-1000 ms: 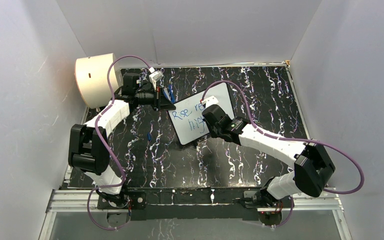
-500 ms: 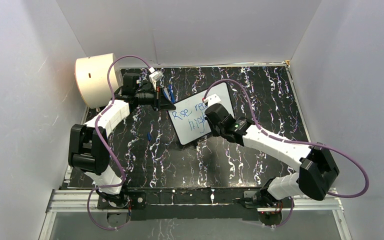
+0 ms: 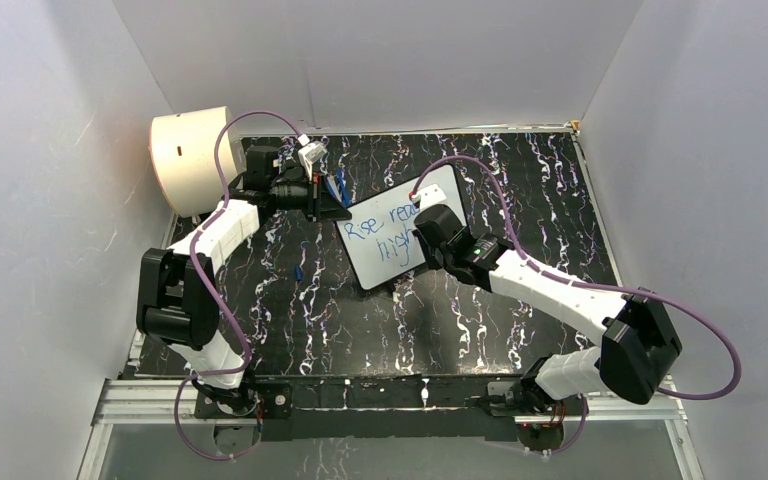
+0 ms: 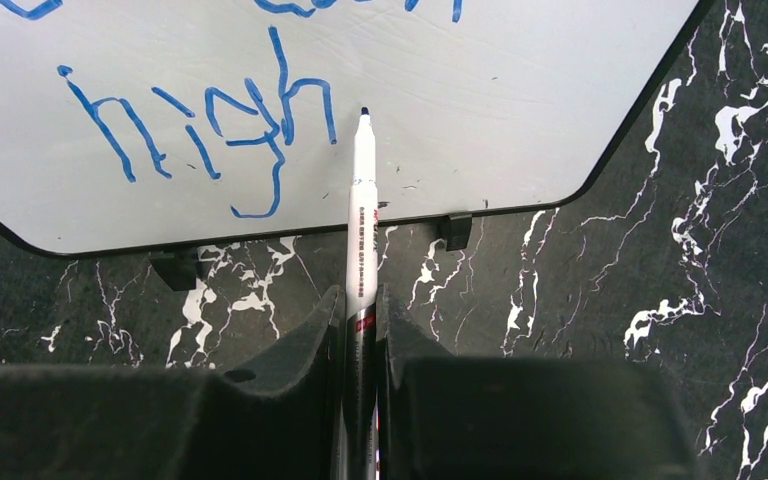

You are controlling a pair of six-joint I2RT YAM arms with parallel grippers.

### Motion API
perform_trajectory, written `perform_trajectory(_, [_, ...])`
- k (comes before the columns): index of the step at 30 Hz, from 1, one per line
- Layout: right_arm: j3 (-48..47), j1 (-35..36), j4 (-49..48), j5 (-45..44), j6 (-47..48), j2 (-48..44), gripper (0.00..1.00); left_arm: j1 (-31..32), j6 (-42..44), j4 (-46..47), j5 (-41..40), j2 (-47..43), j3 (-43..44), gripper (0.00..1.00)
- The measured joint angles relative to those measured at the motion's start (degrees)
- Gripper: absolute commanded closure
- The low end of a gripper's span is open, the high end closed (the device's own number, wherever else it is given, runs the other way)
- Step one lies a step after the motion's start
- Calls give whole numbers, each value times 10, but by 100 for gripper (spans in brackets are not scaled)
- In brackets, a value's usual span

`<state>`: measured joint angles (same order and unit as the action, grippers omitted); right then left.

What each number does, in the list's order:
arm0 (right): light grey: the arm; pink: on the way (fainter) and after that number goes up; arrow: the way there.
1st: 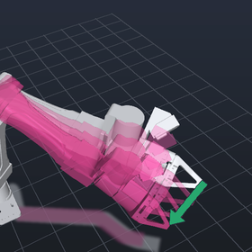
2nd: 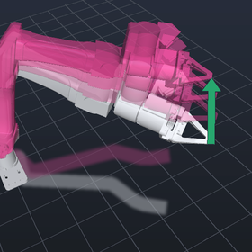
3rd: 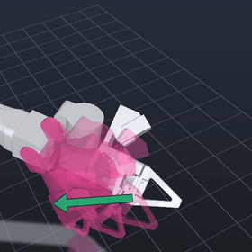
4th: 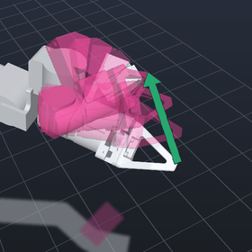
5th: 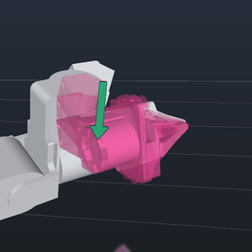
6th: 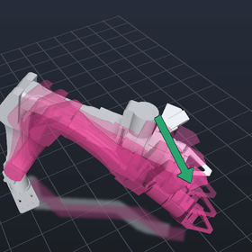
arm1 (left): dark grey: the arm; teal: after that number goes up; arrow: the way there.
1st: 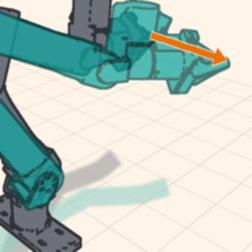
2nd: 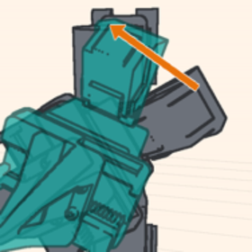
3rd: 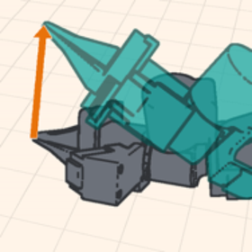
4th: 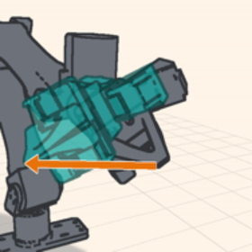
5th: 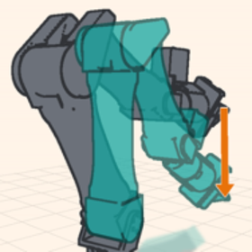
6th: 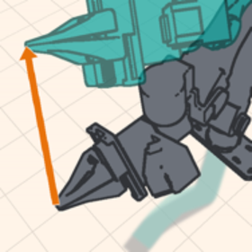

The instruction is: Write a sentence on the whiteboard

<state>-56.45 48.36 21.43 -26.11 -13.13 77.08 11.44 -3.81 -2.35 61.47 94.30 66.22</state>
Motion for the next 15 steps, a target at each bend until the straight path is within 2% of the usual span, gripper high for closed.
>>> perform_trajectory(15, [0,-4,-7,15,3,1,100,0,0,-3,0,0,1,100])
